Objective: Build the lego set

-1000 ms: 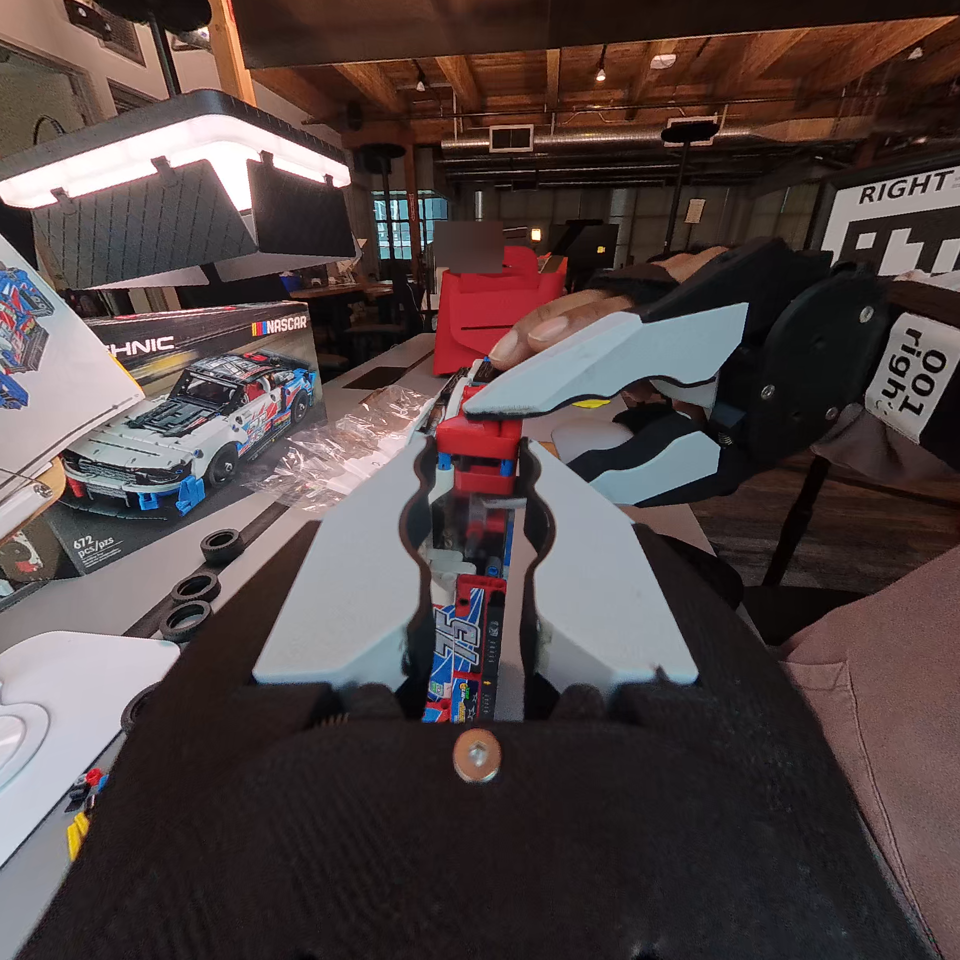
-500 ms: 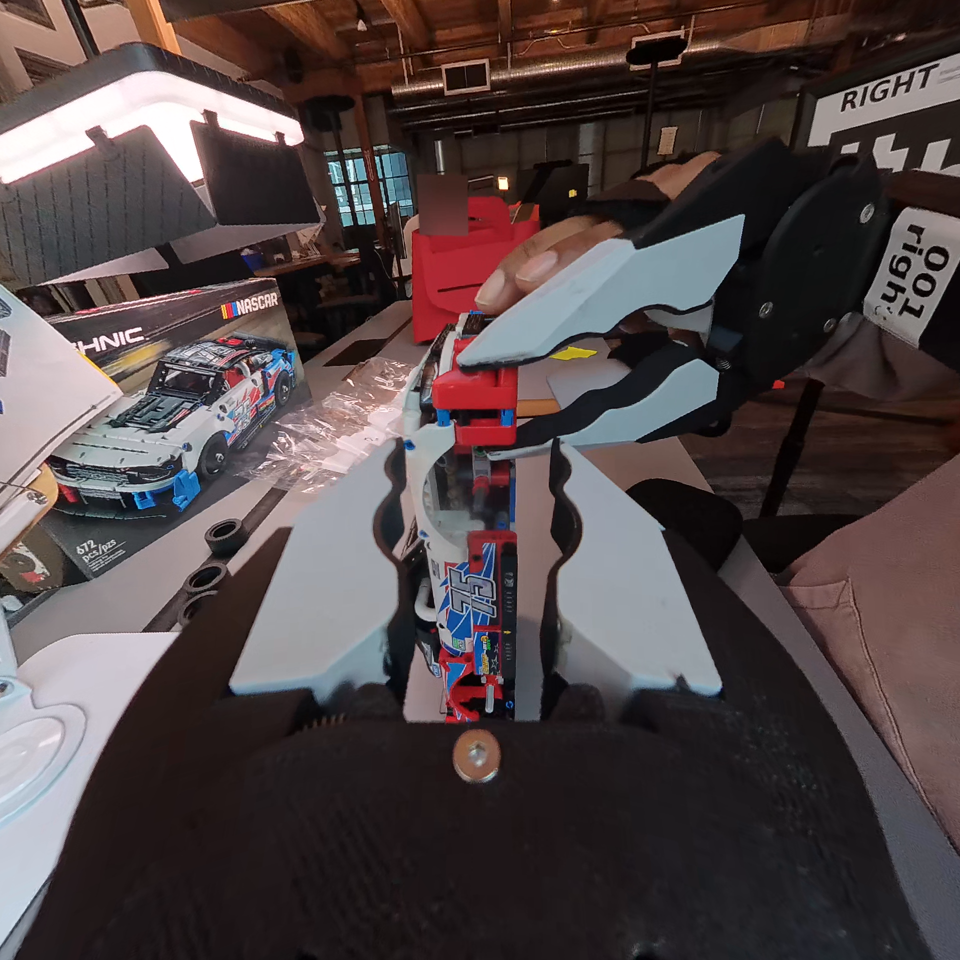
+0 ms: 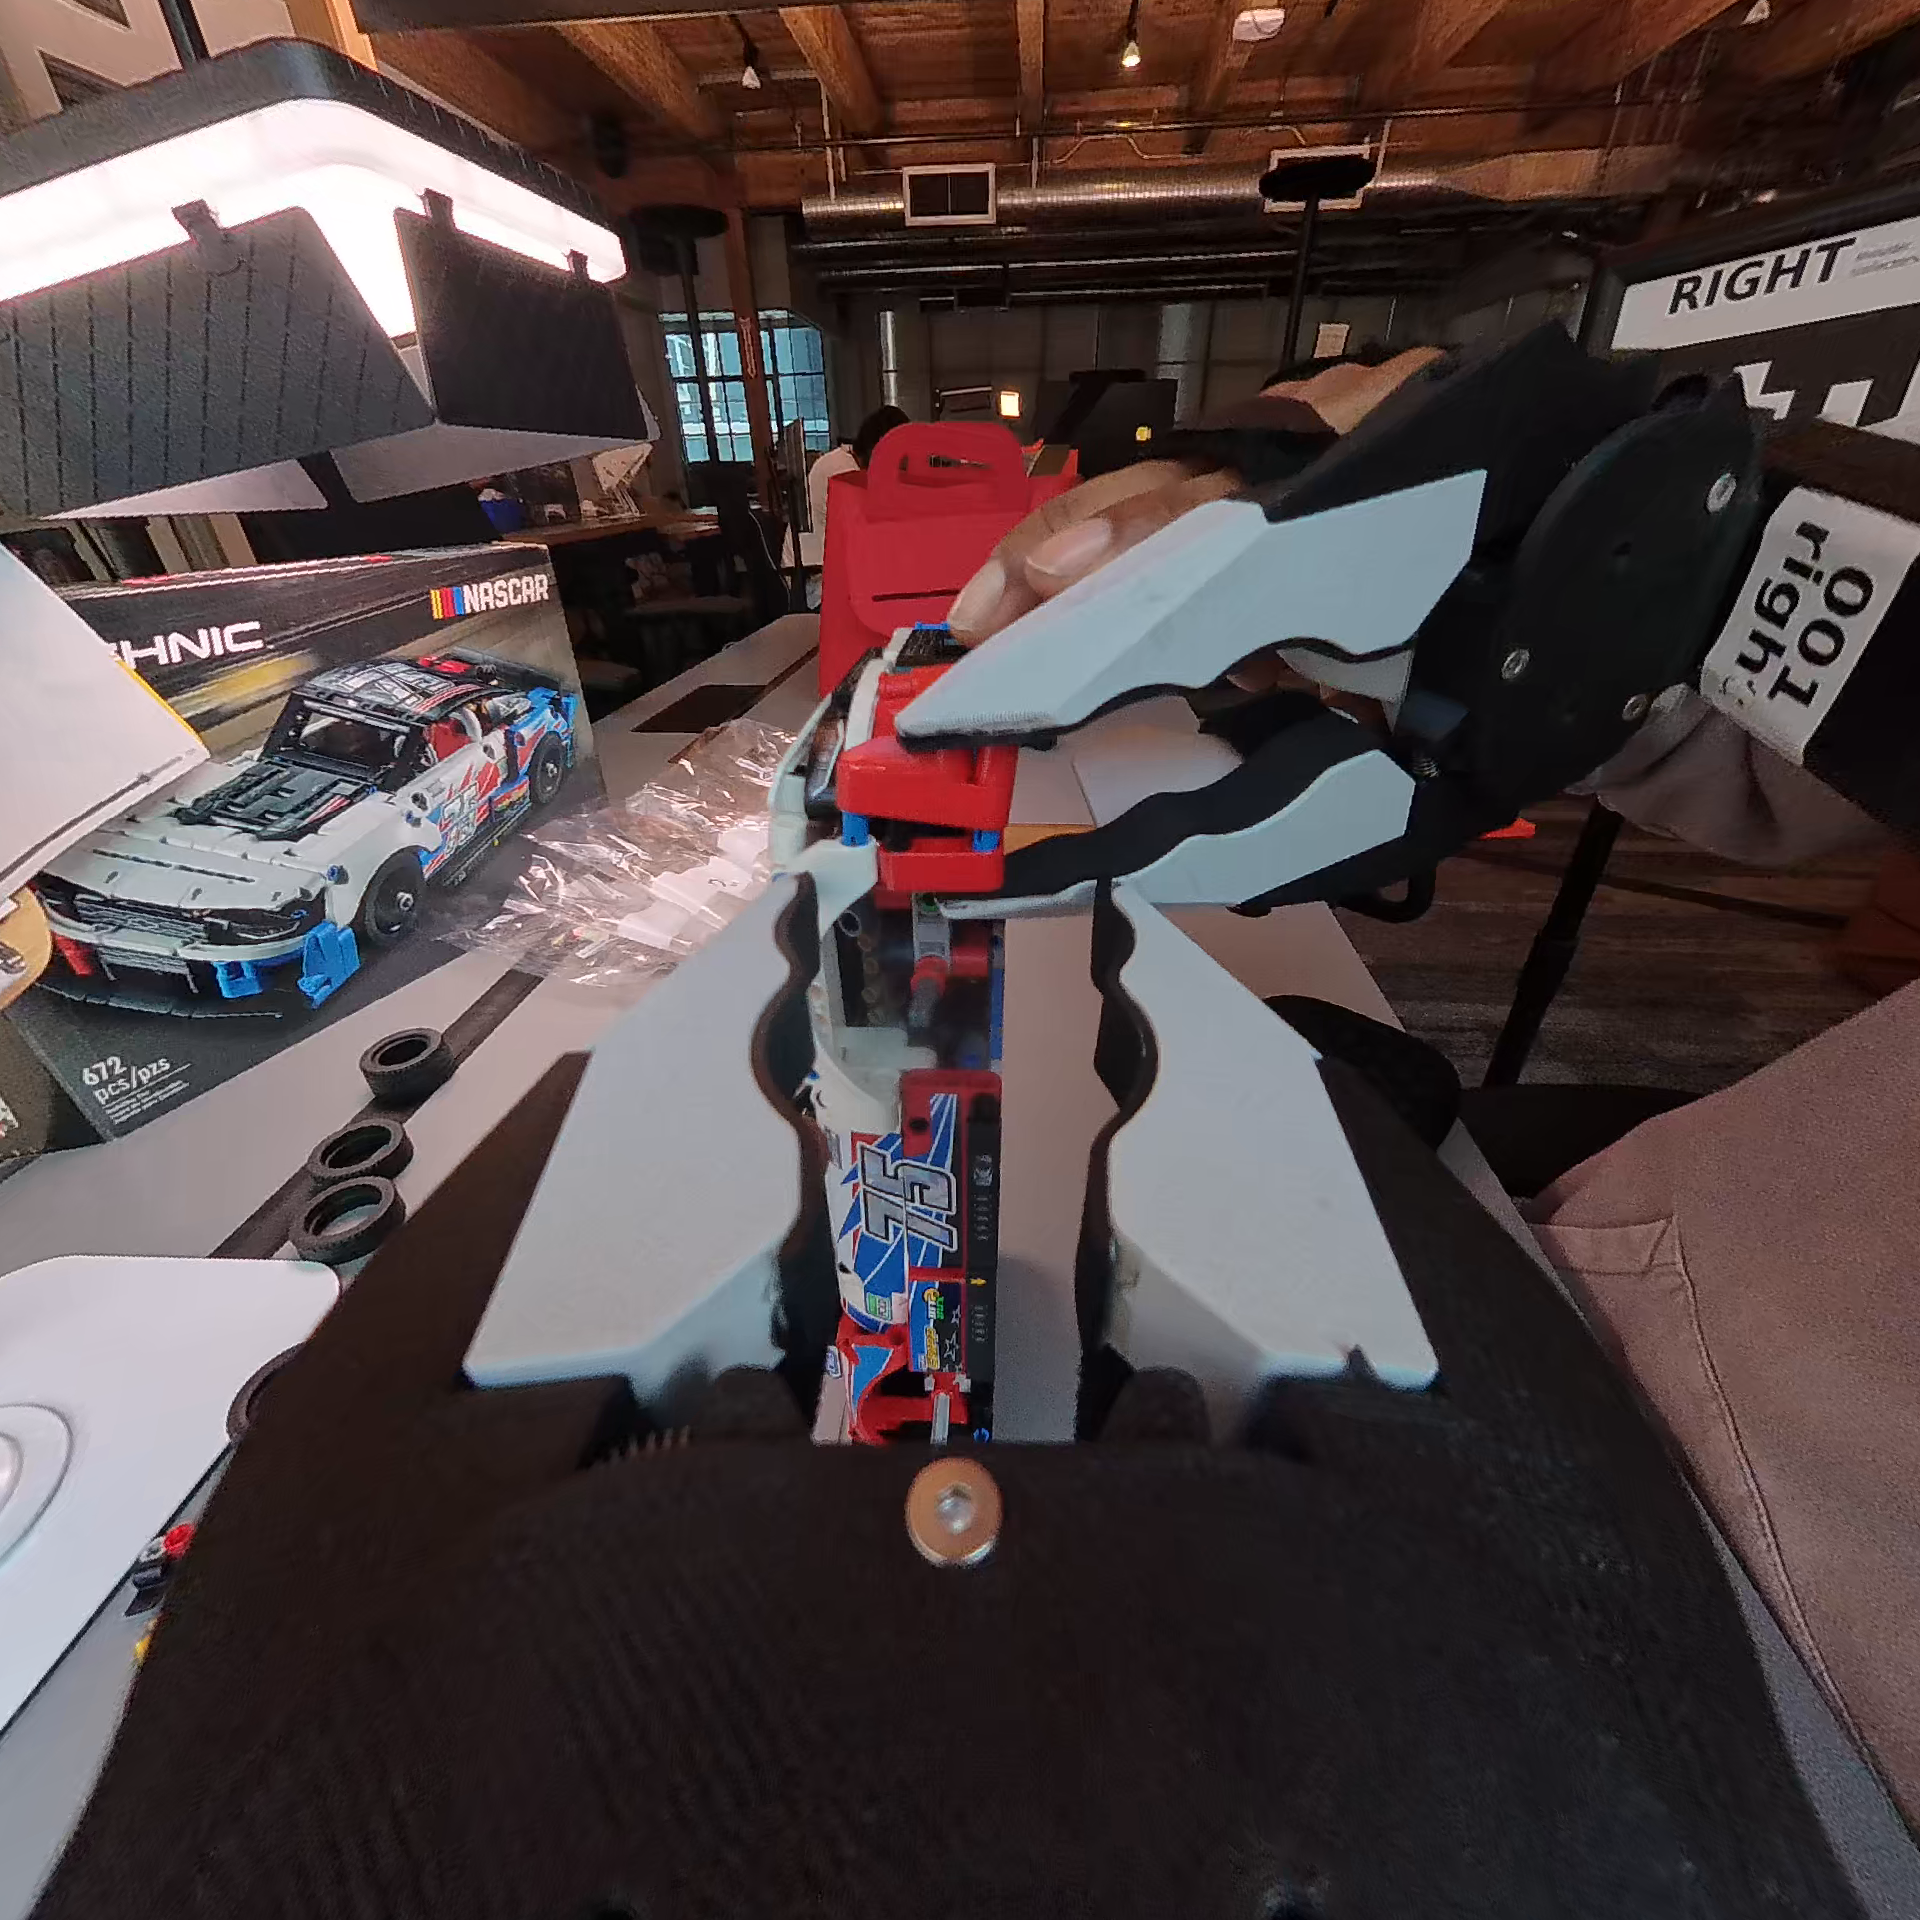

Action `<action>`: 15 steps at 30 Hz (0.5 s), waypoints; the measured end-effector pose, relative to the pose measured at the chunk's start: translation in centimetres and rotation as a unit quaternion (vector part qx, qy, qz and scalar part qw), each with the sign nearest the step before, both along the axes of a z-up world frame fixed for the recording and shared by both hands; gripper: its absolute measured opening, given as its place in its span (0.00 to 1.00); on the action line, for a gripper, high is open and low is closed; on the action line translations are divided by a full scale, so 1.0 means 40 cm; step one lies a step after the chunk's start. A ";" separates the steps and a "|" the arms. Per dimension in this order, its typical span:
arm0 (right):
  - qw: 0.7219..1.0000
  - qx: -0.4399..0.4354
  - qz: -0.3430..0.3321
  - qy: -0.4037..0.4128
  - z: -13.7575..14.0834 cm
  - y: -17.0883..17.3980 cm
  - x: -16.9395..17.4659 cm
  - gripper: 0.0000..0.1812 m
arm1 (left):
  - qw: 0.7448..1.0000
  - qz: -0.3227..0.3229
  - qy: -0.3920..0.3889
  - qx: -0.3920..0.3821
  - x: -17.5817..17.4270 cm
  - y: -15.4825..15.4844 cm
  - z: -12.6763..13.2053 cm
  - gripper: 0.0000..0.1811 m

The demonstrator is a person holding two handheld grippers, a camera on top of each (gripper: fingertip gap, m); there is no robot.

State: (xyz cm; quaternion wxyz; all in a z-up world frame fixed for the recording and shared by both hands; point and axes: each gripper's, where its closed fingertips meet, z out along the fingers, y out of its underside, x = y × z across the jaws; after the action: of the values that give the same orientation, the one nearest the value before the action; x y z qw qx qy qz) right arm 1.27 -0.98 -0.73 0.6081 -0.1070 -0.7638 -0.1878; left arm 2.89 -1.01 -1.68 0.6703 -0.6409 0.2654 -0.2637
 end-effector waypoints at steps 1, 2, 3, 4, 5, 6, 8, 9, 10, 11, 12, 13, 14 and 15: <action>1.000 0.012 0.002 -0.001 -0.001 0.000 -0.001 0.16 | 1.000 0.001 -0.001 -0.002 -0.001 0.001 0.000 0.28; 1.000 0.011 0.000 -0.001 -0.001 0.000 -0.002 0.16 | 1.000 0.001 -0.001 -0.002 -0.002 0.000 0.000 0.28; 1.000 0.004 -0.004 -0.001 0.000 0.003 -0.002 0.17 | 1.000 0.001 -0.001 -0.003 -0.002 0.000 0.001 0.27; 1.000 0.001 -0.009 -0.004 0.000 0.009 -0.003 0.17 | 1.000 -0.002 0.001 -0.001 -0.001 -0.003 0.001 0.24; 1.000 0.002 -0.012 -0.007 0.001 0.014 -0.004 0.16 | 1.000 -0.021 0.001 0.006 0.010 -0.016 0.005 0.13; 1.000 0.003 -0.016 -0.007 0.000 0.022 -0.006 0.16 | 1.000 -0.022 -0.002 0.003 0.017 -0.017 0.006 0.16; 1.000 -0.015 -0.007 0.001 0.001 0.023 -0.010 0.16 | 0.999 0.028 0.039 -0.005 -0.001 0.010 -0.008 0.22; 1.000 -0.028 -0.007 0.002 0.002 0.024 -0.009 0.16 | 0.998 0.033 0.051 -0.008 -0.007 0.010 -0.011 0.22; 0.999 -0.035 -0.010 0.001 0.003 0.027 -0.007 0.17 | 0.999 0.024 0.045 -0.007 -0.011 0.003 -0.005 0.22; 0.999 -0.036 -0.006 0.000 0.002 0.024 -0.006 0.17 | 0.999 0.021 0.029 -0.002 -0.020 -0.001 0.004 0.23; 1.000 -0.031 0.000 -0.002 0.001 0.021 -0.006 0.17 | 1.000 0.018 0.018 0.004 -0.030 -0.001 0.008 0.23; 1.000 -0.026 -0.001 -0.002 0.001 0.020 -0.004 0.17 | 1.000 0.021 0.014 0.007 -0.041 0.004 0.006 0.24; 1.000 -0.025 0.000 -0.003 0.001 0.018 -0.004 0.17 | 0.999 0.026 0.017 0.008 -0.050 0.016 -0.005 0.27; 1.000 -0.027 -0.001 -0.004 0.001 0.016 -0.003 0.17 | 0.999 0.028 0.023 0.006 -0.053 0.029 -0.021 0.30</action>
State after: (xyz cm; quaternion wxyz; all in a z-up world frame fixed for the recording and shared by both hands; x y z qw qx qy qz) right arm 1.16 -0.34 -0.69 0.6015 -0.1234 -0.7712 -0.1680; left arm 0.76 0.14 -2.52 0.6749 -0.6500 0.2641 -0.2288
